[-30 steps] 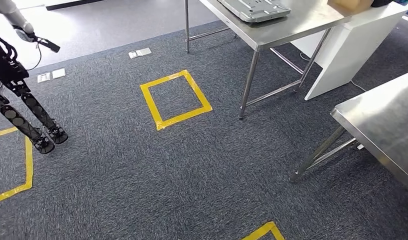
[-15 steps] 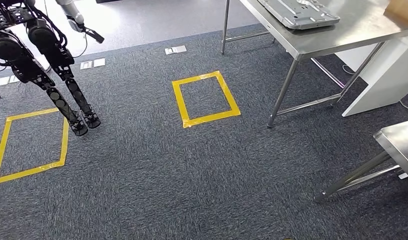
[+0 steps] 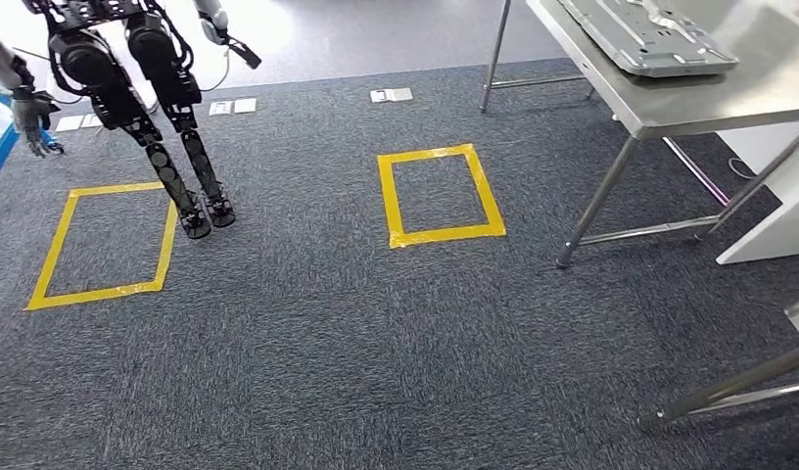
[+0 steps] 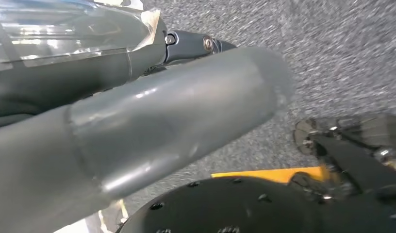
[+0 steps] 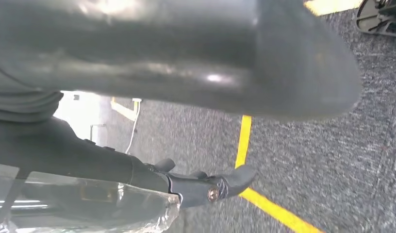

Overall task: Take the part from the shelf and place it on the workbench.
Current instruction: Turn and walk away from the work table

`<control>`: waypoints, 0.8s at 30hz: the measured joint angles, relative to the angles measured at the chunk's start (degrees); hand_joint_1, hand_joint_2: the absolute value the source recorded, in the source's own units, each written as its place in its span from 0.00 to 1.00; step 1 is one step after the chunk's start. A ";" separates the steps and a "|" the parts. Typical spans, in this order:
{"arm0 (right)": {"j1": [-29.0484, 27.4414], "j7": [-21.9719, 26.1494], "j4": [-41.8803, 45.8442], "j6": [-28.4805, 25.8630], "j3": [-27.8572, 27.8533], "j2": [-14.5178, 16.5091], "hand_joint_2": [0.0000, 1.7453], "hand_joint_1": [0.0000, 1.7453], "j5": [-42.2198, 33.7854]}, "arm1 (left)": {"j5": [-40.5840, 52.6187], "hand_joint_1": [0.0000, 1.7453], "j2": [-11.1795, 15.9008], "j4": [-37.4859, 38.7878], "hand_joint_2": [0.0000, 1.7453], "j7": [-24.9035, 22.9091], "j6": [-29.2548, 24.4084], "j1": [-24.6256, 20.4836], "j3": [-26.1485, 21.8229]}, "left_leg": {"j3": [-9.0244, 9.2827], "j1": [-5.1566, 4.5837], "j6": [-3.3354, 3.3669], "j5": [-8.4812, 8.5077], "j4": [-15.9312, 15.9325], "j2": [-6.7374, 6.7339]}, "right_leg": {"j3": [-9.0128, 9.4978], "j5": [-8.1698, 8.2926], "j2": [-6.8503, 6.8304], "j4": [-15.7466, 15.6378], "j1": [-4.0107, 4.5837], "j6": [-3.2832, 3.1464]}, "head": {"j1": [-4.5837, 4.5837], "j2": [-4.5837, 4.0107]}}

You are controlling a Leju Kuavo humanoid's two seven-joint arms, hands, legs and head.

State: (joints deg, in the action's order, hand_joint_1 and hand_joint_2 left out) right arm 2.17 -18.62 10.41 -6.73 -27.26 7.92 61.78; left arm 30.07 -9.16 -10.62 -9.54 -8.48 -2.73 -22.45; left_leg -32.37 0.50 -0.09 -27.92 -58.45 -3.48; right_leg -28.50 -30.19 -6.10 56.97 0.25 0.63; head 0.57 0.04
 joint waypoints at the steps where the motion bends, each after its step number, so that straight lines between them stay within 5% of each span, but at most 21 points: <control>1: 0.15 0.00 0.02 0.00 0.02 -0.01 0.00 0.00 0.15 | -0.07 0.00 0.03 0.00 0.00 -0.01 0.00 -0.01 -0.14 | -0.08 -0.16 0.38 0.13 0.21 0.67 | 0.30 -0.05 -0.55 -0.06 0.04 0.27 | 0.05 0.00; 2: 0.28 0.00 0.04 0.01 0.05 -0.03 0.00 0.00 0.29 | -0.11 0.00 0.03 0.01 0.00 -0.04 0.00 0.02 -0.26 | 0.03 -0.20 0.81 0.39 0.51 1.21 | 0.35 -0.27 -0.43 0.16 -0.08 0.55 | 0.04 0.00; 4: 0.32 0.01 0.08 0.03 0.09 -0.04 0.00 0.00 0.52 | -0.17 0.00 0.08 0.01 0.00 -0.12 -0.01 -0.03 -0.45 | 0.18 -0.03 1.81 1.09 1.21 2.41 | -0.88 -2.16 2.03 3.20 -0.38 0.69 | 0.17 0.00; 6: 0.16 0.02 0.08 0.07 0.09 -0.04 0.00 0.00 0.62 | -0.22 0.00 0.13 -0.01 0.00 -0.14 -0.02 -0.12 -0.57 | 0.04 0.07 2.32 1.45 1.41 3.76 | -4.34 -5.56 5.07 10.46 -0.78 0.44 | 0.34 0.00; 8: 0.07 0.01 0.08 0.09 0.10 -0.07 0.00 0.00 0.77 | -0.28 0.00 0.15 0.00 0.00 -0.14 -0.01 -0.10 -0.76 | -0.10 0.00 2.34 1.52 1.37 5.29 | -7.23 -7.31 5.82 16.19 -0.98 0.78 | 0.37 0.00; 10: 0.05 -0.07 0.08 0.09 0.13 -0.11 0.00 0.00 0.99 | -0.38 0.00 0.15 0.01 0.00 -0.14 0.01 -0.03 -0.91 | -0.04 0.04 2.21 1.57 1.29 6.89 | -6.23 -5.28 6.08 13.55 -1.26 1.89 | 0.38 0.00; 12: 0.07 -0.13 0.08 0.09 0.16 -0.15 0.00 0.00 1.27 | -0.50 0.00 0.16 0.00 0.00 -0.14 0.02 -0.04 -0.96 | -0.06 0.01 1.81 1.54 1.01 8.37 | -2.78 -1.74 7.67 5.54 -1.80 2.91 | 0.41 0.00; 14: 0.16 -0.17 0.08 0.09 0.25 -0.11 0.00 0.00 1.55 | -0.61 0.00 0.24 -0.01 0.00 -0.13 0.04 -0.08 -1.08 | -0.28 -0.17 1.17 1.43 0.75 9.40 | -1.15 -0.06 8.86 1.13 -1.88 2.65 | 0.39 0.00; 16: 0.34 -0.28 0.09 0.08 0.41 -0.05 0.00 0.00 1.80 | -0.75 0.00 0.42 0.00 0.00 -0.11 0.21 0.04 -1.35 | -0.53 -0.10 0.54 1.55 0.84 10.09 | -0.98 0.21 8.22 0.78 -1.60 1.60 | 0.28 0.00; 19: 0.38 -0.40 0.12 -0.06 0.55 0.03 0.00 0.00 2.13 | -1.01 0.00 0.82 0.02 0.00 -0.11 1.05 0.23 -1.85 | -1.90 0.16 -0.08 -0.19 -1.69 7.80 | -0.71 0.75 6.63 0.54 -1.81 0.21 | -0.02 0.00; 22: 0.05 -0.18 0.13 -0.17 0.57 0.02 0.00 0.00 2.26 | -1.19 0.00 1.36 0.02 0.00 -0.26 2.09 0.04 -2.10 | -6.95 0.13 -0.44 -5.96 -12.63 4.34 | -0.86 0.69 4.56 0.51 -1.25 -0.56 | -0.35 0.00; 24: -0.01 0.12 0.13 -0.30 0.57 -0.07 0.00 0.00 2.25 | -1.19 0.00 1.82 0.02 0.00 -0.44 2.53 0.05 -2.33 | -8.58 0.15 -0.45 -6.68 -16.26 3.79 | -0.95 0.59 3.15 0.52 -0.94 -0.83 | -0.35 0.00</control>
State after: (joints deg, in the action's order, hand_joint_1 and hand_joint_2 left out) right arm 2.16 -18.50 10.54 -7.03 -26.69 7.86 64.04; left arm 28.88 -7.33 -10.60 -9.98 -5.96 -2.68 -24.78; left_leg -40.95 0.65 -0.54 -34.60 -74.71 0.31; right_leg -29.45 -29.60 -2.96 57.49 -0.69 -0.20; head 0.23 0.04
